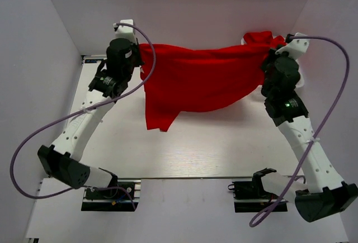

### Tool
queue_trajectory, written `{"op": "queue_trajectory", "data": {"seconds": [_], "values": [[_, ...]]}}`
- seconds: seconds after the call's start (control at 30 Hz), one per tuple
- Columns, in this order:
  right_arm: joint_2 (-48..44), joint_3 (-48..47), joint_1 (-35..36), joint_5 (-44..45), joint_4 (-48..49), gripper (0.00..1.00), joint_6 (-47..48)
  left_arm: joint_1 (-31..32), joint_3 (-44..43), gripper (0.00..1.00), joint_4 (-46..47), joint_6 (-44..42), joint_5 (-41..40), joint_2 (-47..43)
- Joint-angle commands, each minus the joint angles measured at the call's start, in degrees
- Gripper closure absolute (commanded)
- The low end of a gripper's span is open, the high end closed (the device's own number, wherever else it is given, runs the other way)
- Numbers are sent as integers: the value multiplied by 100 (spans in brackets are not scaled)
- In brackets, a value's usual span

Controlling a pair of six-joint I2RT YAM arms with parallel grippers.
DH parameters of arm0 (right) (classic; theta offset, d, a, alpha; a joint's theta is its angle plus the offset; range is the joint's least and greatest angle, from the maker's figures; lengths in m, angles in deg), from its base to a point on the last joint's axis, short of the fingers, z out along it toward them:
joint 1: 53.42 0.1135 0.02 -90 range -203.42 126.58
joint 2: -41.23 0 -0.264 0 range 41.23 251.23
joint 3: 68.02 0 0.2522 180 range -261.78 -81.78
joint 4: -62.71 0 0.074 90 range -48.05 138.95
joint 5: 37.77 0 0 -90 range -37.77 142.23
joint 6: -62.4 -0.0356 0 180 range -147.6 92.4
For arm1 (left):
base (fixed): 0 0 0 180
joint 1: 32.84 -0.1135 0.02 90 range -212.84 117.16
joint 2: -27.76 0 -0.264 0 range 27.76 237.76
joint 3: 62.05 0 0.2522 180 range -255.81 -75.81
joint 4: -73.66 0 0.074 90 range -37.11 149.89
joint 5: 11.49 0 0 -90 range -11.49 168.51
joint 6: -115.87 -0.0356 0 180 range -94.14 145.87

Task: Fold and stack the t-shirts
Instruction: Flatten out the tshirt

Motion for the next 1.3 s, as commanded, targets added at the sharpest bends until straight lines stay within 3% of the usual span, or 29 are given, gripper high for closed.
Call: {"op": "queue_trajectory", "data": {"seconds": [0.0, 0.5, 0.8, 1.03, 1.23, 1.27], "values": [[-321, -605, -70, -453, 523, 100, 643, -43, -381, 100, 260, -478, -209, -774], [-1051, -2504, -44, -2135, -452, 100, 1382, 27, -1180, 100, 85, -1174, 1013, -2330], [-1034, -2321, -53, -2214, -427, 100, 1558, -25, -1594, 100, -188, -1367, 812, -2279], [2, -1530, -70, -1687, 3, 100, 1259, -25, -1156, 100, 154, -1367, -399, -962], [2251, -1195, -333, -2125, 127, 100, 355, -323, -698, 100, 86, -700, -1351, 953], [2819, -1352, -395, -2283, 110, 100, 110, -524, -759, 100, 6, -542, -1351, 1652]]}}
